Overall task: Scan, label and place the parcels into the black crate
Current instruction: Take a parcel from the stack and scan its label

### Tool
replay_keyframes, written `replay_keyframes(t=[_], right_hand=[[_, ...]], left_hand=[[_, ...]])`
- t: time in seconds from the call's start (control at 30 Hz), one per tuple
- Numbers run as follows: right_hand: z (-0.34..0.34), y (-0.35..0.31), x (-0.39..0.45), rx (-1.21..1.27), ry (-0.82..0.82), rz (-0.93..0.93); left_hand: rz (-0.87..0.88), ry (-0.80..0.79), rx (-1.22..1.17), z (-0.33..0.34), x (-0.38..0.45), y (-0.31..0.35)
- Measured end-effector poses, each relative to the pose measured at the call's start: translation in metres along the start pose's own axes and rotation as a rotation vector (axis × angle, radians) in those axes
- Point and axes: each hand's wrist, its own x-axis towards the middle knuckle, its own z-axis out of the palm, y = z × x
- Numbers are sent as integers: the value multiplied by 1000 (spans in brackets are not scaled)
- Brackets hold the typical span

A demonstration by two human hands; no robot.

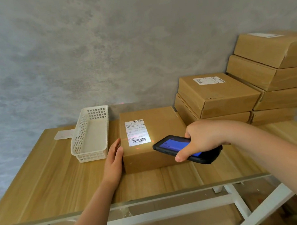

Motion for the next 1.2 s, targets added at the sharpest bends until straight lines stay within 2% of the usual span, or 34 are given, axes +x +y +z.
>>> replay_keyframes(t=[0.33,0.43,0.77,1.0,1.2], right_hand=[[7,11,6,37,9,-1],[15,21,10,95,58,18],[85,100,32,265,448,331],[138,128,58,299,491,529],[149,130,66,221,519,536]], left_hand=[[7,-7,-6,1,-3,5],[5,-6,-2,1,-4,6],[0,6,7,2,-4,7],[9,10,31,2,-2,2],[38,12,89,4,-4,3]])
